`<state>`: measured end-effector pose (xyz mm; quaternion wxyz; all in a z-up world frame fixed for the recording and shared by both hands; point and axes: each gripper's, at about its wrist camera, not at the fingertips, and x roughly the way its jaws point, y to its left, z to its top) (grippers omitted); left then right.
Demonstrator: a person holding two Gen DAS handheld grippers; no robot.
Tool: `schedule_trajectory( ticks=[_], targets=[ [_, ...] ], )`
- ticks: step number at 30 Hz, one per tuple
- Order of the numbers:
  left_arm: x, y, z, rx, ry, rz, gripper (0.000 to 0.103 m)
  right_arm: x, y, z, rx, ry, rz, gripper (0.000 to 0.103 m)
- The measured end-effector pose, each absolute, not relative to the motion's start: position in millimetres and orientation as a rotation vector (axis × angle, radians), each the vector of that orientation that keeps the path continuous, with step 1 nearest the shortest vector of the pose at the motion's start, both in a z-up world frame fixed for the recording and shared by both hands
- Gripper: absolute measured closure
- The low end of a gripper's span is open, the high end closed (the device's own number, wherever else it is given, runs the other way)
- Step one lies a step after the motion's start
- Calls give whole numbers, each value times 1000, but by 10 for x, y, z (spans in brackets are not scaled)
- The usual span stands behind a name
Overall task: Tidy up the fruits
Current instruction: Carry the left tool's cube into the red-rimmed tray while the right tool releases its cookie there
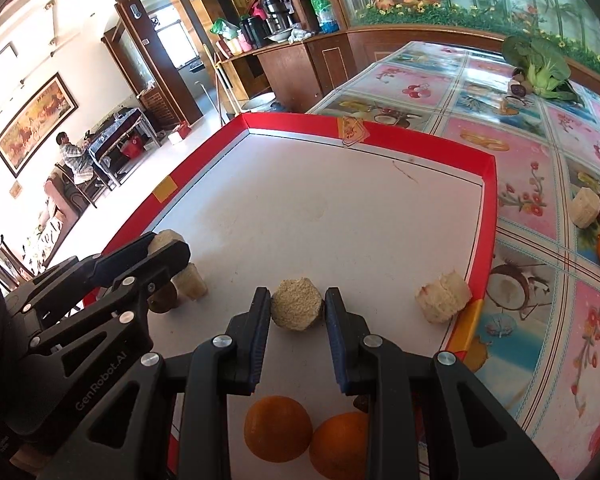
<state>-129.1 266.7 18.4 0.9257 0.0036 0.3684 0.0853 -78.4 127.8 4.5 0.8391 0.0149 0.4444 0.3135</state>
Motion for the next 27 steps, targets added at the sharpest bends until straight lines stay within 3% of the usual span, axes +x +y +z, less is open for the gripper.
schedule_trajectory(
  ticks=[5, 10, 12, 15, 19, 23, 27],
  targets=[
    [-1259, 2660, 180, 17, 759, 184, 76, -780, 1284, 36, 22, 936, 670, 74],
    [-1235, 2619, 171, 29, 760, 199, 75, -829, 1282, 60, 1, 909, 679, 64],
    [-1234, 2615, 173, 31, 760, 216, 60, -836, 1239, 69, 7, 894, 672, 56],
    [-1234, 2647, 185, 34, 755, 252, 43, -865, 1139, 120, 40, 852, 681, 55],
    [-1270, 2663, 239, 35, 735, 271, 40, -915, 1014, 202, 31, 790, 647, 55],
    [-1322, 2594, 331, 68, 693, 299, 26, -952, 852, 270, 53, 754, 607, 54],
    [-1374, 2509, 442, 94, 650, 315, 18, -1002, 744, 344, 47, 720, 576, 52]
  ],
)
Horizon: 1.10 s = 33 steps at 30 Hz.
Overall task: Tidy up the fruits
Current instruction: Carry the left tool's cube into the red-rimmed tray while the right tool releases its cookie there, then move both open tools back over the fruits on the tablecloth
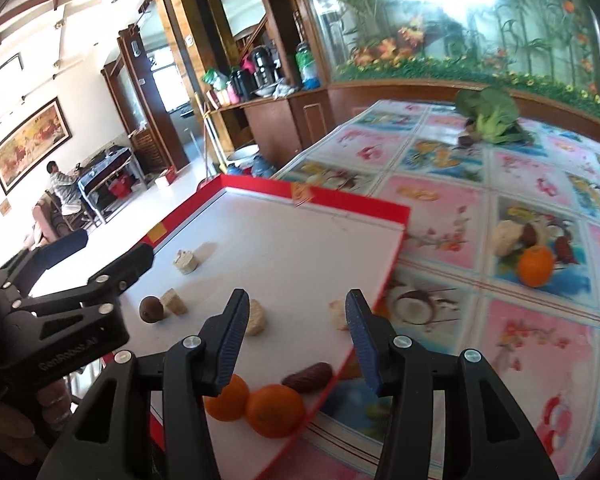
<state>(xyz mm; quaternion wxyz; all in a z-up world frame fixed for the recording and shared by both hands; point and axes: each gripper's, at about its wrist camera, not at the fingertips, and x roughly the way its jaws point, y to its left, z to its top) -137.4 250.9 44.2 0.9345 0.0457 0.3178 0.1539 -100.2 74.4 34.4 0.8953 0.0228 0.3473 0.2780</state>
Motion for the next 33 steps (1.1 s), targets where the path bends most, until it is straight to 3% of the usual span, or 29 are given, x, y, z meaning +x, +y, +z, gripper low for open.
schedule_trajectory(
  ticks=[4, 9, 33],
  targets=[
    [-1438, 2427, 547, 108, 609, 325, 10, -1098, 596, 421, 33, 664, 532, 45],
    [-1496, 2308, 613, 124, 586, 324, 3, -1110, 401, 462, 65, 648, 506, 45],
    [-1533, 1637, 654, 237, 584, 229, 0, -1047, -367, 407, 216, 646, 397, 44]
  ],
)
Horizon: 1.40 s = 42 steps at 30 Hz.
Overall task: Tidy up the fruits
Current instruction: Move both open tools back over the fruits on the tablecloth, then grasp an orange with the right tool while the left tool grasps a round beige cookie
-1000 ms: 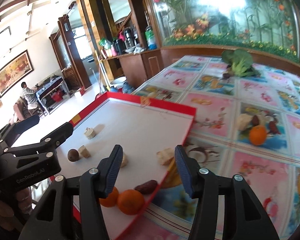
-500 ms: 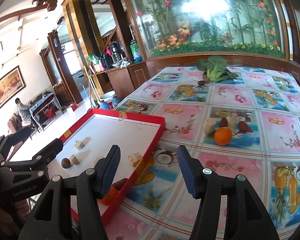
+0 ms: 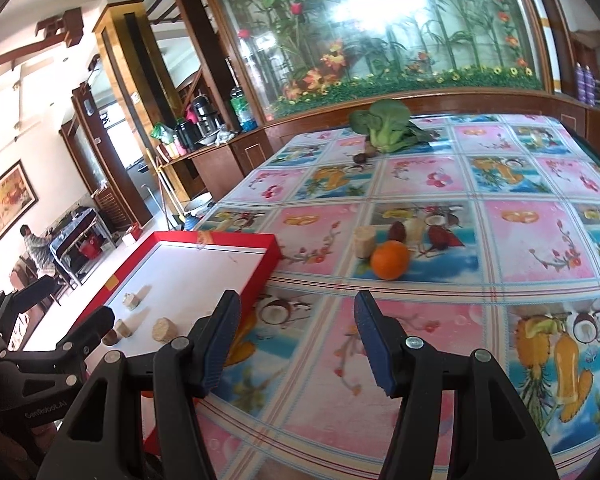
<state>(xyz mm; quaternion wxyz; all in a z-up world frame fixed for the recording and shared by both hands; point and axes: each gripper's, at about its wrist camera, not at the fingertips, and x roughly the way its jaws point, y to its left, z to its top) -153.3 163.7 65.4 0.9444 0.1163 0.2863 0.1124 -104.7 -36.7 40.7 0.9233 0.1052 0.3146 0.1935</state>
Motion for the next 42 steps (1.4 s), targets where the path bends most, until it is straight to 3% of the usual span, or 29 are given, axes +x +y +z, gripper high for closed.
schedule_trajectory(
  ticks=[12, 24, 27, 30, 35, 42],
  targets=[
    [-1395, 1340, 554, 289, 623, 168, 0, -832, -705, 323, 234, 710, 304, 44],
    [-954, 1070, 559, 336, 662, 77, 0, -75, -691, 50, 225, 888, 275, 45],
    [-851, 1071, 589, 334, 666, 80, 0, 12, -662, -2, 213, 890, 276, 49],
    [-760, 1061, 601, 338, 670, 82, 0, 17, -678, -7, 214, 891, 329, 70],
    [-548, 930, 613, 343, 687, 64, 0, 24, -938, 45, 313, 899, 317, 70],
    [-122, 536, 444, 358, 762, -5, 0, -62, -1549, 235, 526, 769, 246, 70]
  ],
)
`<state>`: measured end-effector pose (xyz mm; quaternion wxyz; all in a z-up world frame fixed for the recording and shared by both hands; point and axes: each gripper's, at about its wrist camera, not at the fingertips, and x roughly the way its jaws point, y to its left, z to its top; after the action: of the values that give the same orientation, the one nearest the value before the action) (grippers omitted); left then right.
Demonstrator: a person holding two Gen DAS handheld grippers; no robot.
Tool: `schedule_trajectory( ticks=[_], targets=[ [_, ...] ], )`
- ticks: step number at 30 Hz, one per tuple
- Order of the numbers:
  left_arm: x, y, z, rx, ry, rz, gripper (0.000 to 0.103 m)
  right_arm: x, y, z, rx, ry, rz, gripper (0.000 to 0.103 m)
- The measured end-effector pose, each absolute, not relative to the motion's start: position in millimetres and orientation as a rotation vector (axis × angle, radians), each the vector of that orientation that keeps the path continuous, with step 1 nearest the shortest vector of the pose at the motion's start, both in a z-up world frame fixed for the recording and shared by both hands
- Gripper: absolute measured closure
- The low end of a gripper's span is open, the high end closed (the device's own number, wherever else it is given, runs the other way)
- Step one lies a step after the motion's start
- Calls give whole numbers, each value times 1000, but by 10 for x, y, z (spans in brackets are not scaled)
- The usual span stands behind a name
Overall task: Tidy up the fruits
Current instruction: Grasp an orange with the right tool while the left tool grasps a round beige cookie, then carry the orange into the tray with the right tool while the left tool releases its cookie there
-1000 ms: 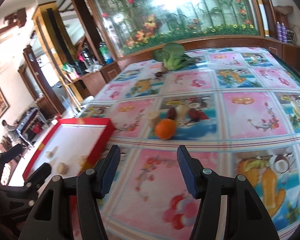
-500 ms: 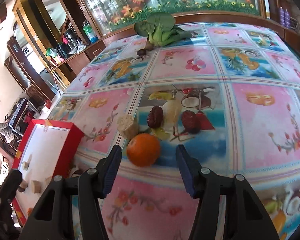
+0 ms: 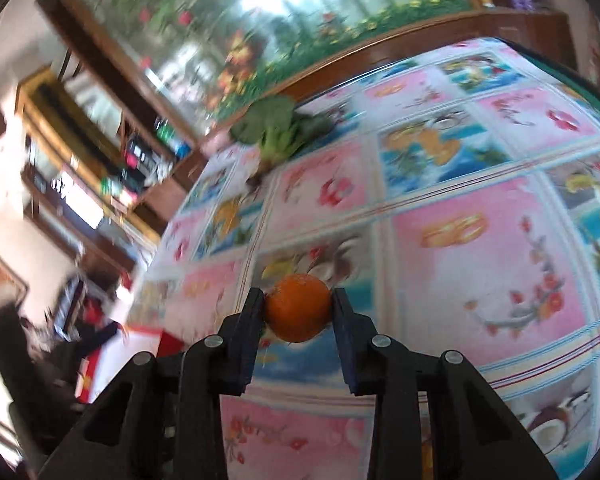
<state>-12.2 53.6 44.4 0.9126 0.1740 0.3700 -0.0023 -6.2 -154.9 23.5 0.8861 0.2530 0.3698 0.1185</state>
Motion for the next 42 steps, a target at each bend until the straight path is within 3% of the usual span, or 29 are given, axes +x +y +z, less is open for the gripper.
schedule_trajectory(
  ticks=[7, 9, 19, 21, 23, 31, 42],
  targets=[
    [292, 186, 139, 362, 880, -73, 1, -38, -1595, 235, 572, 787, 248, 70],
    [348, 157, 79, 358, 905, -85, 12, -36, -1592, 251, 574, 786, 252, 70],
    [512, 73, -78, 301, 960, -146, 42, 12, -1578, 219, 574, 797, 254, 70],
    [535, 70, -79, 277, 967, -175, 67, 12, -1584, 215, 577, 796, 252, 70],
    [535, 60, -79, 258, 972, -200, 76, 4, -1593, 225, 570, 785, 242, 70],
    [297, 72, 88, 256, 908, -195, 76, -20, -1597, 254, 552, 745, 238, 70],
    [-583, 369, 756, 229, 688, -139, 76, -124, -1530, 340, 465, 642, 204, 70]
  ],
)
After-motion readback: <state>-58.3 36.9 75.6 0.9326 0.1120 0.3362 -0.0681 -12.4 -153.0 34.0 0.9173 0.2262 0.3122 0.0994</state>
